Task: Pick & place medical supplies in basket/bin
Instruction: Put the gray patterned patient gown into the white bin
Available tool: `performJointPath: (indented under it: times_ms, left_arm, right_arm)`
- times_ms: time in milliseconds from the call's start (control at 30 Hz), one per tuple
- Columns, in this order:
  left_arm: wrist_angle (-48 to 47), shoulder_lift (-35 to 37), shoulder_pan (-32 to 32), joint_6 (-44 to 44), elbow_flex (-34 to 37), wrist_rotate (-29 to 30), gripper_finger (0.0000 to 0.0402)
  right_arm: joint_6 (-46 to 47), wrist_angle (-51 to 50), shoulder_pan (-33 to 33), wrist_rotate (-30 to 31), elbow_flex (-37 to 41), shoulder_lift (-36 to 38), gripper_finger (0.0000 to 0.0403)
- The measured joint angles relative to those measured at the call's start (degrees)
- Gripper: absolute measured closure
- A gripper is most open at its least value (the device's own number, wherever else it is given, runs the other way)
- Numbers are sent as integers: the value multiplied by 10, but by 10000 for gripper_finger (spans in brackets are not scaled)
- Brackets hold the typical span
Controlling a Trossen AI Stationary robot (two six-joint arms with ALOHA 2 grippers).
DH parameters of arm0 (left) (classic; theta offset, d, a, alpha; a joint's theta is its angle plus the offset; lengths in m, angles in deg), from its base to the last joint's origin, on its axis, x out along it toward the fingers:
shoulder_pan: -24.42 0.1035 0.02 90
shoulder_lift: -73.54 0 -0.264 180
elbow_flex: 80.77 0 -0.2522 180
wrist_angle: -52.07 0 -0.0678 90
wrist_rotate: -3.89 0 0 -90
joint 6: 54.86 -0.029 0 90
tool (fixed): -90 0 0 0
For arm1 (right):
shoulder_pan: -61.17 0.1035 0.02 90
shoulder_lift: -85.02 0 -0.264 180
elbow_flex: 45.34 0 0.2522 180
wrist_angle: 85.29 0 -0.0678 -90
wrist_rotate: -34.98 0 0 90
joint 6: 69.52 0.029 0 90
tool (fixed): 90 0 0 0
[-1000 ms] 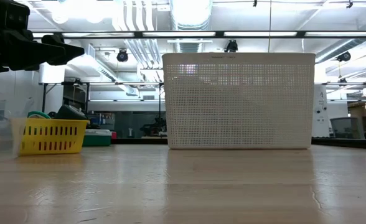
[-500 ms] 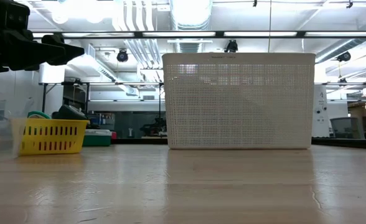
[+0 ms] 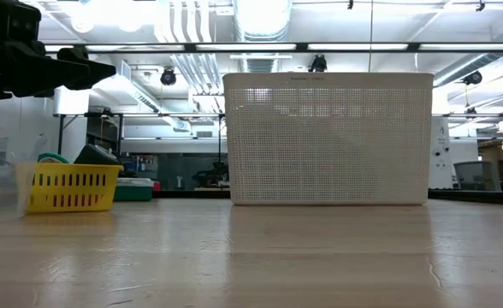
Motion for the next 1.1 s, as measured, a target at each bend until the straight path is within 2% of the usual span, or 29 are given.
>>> performJointPath:
  times_ms: [267,667,867,1100]
  left_arm:
    - [0,0,0,0,0,0,91]
    - [0,0,0,0,0,0,91]
    - [0,0,0,0,0,0,91]
    - [0,0,0,0,0,0,91]
  right_arm:
    - [-2,5,-3,0,0,0,205]
    - [-6,21,-3,0,0,0,303]
    - [-7,26,-4,1,0,0,329]
    - [-6,31,-6,-1,0,0,333]
